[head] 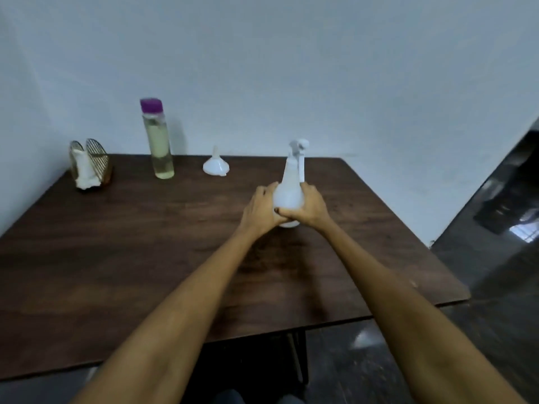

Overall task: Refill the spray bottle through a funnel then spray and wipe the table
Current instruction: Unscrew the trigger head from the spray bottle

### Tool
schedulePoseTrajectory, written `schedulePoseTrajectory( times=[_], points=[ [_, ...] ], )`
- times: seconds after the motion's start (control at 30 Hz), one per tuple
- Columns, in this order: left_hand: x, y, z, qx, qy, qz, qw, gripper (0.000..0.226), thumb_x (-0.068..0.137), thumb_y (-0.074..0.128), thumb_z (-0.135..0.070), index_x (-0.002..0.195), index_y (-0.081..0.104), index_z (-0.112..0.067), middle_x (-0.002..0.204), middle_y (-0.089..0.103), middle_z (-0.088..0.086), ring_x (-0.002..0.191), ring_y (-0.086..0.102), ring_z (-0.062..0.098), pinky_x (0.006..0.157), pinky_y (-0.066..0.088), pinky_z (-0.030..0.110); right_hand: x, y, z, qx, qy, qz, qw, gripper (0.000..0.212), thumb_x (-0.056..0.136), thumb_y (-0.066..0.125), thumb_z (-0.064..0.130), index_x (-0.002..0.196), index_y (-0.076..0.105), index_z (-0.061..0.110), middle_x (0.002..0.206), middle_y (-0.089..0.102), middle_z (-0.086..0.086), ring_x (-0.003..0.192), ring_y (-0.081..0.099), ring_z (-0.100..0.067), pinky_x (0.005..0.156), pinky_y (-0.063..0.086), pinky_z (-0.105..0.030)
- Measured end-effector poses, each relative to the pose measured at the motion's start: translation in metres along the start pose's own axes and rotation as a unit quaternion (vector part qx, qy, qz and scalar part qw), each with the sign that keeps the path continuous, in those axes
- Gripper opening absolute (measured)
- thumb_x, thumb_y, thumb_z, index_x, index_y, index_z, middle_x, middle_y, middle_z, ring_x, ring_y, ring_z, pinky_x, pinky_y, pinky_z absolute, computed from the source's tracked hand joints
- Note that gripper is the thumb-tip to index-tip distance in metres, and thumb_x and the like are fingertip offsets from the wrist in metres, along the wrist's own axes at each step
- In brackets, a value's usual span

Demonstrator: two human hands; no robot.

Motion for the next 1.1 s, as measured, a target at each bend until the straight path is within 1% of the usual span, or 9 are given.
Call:
schedulePoseTrajectory(
  times=[0.23,0.43,0.6,0.7,0.77,0.83,0.93,1.0,1.1],
  points=[
    [-0.048,0.001,-0.012,0.038,-0.008,0.023,0.999,0.084,0.076,0.070,-0.040,0.145,0.026,-0.023,0.140,0.037,0.007,0.128,0.043,0.027,0.100,0.041,0.043,-0.053,-0.008,0.011,-0.014,0.032,0.008,0.999,0.084,0.043,0.064,0.066,0.112,0.052,0.020,0.103,0.058,-0.001,0.095,0.059,-0.022,0.073,0.052,-0.036],
    [-0.051,0.020,-0.019,0.044,0.013,0.050,0.998,0.084,0.072,0.073,-0.035,0.143,0.031,-0.023,0.141,0.036,0.002,0.129,0.041,0.023,0.097,0.043,0.039,-0.073,-0.011,-0.007,0.016,0.077,-0.001,0.997,0.085,0.047,0.068,0.060,0.122,0.049,0.023,0.110,0.055,0.002,0.104,0.057,-0.020,0.088,0.052,-0.043],
    [-0.038,0.036,-0.022,-0.042,-0.002,0.105,0.994,0.107,0.060,0.078,-0.042,0.148,0.020,-0.023,0.150,0.025,-0.001,0.136,0.031,0.021,0.107,0.038,0.041,-0.066,-0.016,-0.018,0.031,0.099,0.007,0.995,0.090,0.042,0.062,0.065,0.123,0.047,0.027,0.114,0.054,0.002,0.108,0.055,-0.022,0.094,0.048,-0.047],
    [-0.031,0.042,-0.023,-0.134,-0.037,0.134,0.981,0.118,0.052,0.070,-0.052,0.152,0.015,-0.019,0.154,0.020,0.001,0.139,0.029,0.022,0.111,0.035,0.042,-0.062,-0.019,-0.020,0.021,0.087,0.027,0.996,0.102,0.038,0.053,0.071,0.126,0.046,0.020,0.118,0.054,-0.003,0.110,0.055,-0.023,0.094,0.047,-0.046],
    [-0.025,0.045,-0.025,-0.214,-0.080,0.126,0.965,0.100,0.069,0.068,-0.043,0.152,0.016,-0.019,0.154,0.021,0.003,0.137,0.032,0.023,0.110,0.036,0.038,-0.064,-0.019,-0.020,0.027,0.086,0.027,0.996,0.103,0.041,0.052,0.072,0.129,0.045,0.019,0.120,0.054,-0.004,0.111,0.055,-0.023,0.093,0.049,-0.046],
    [-0.017,0.047,-0.029,-0.238,-0.087,0.087,0.963,0.079,0.082,0.067,-0.033,0.149,0.027,-0.019,0.149,0.033,0.003,0.132,0.039,0.021,0.106,0.039,0.033,-0.065,-0.015,-0.023,0.033,0.085,0.028,0.995,0.103,0.043,0.055,0.071,0.132,0.041,0.020,0.122,0.054,-0.003,0.114,0.055,-0.022,0.093,0.050,-0.047],
    [-0.012,0.043,-0.040,-0.145,-0.045,0.007,0.988,0.057,0.084,0.068,-0.032,0.133,0.047,-0.014,0.130,0.054,0.004,0.119,0.052,0.019,0.091,0.043,0.024,-0.066,-0.019,-0.020,0.005,0.085,0.032,0.996,0.101,0.048,0.055,0.067,0.135,0.038,0.018,0.125,0.052,-0.005,0.117,0.052,-0.024,0.096,0.047,-0.047],
    [-0.014,0.042,-0.044,-0.108,-0.040,-0.035,0.993,0.049,0.085,0.067,-0.030,0.127,0.052,-0.010,0.125,0.058,0.007,0.116,0.055,0.021,0.088,0.043,0.025,-0.070,-0.024,-0.013,-0.006,0.091,0.052,0.994,0.097,0.052,0.058,0.059,0.137,0.036,0.017,0.130,0.048,-0.007,0.122,0.047,-0.026,0.099,0.044,-0.047],
    [-0.011,0.039,-0.046,-0.089,-0.070,-0.052,0.992,0.047,0.085,0.068,-0.026,0.125,0.053,-0.007,0.126,0.057,0.009,0.117,0.054,0.023,0.089,0.045,0.027,-0.058,-0.019,-0.035,0.027,0.108,0.101,0.989,0.112,0.045,0.065,0.065,0.143,0.030,0.024,0.141,0.039,-0.003,0.131,0.039,-0.027,0.104,0.040,-0.049]
  ],
)
Point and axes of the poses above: each hand's wrist, its own x-axis towards the middle knuckle, its own y-axis out of the palm, z = x × y, the point moved 5 cm from there along x, towards the middle knuckle
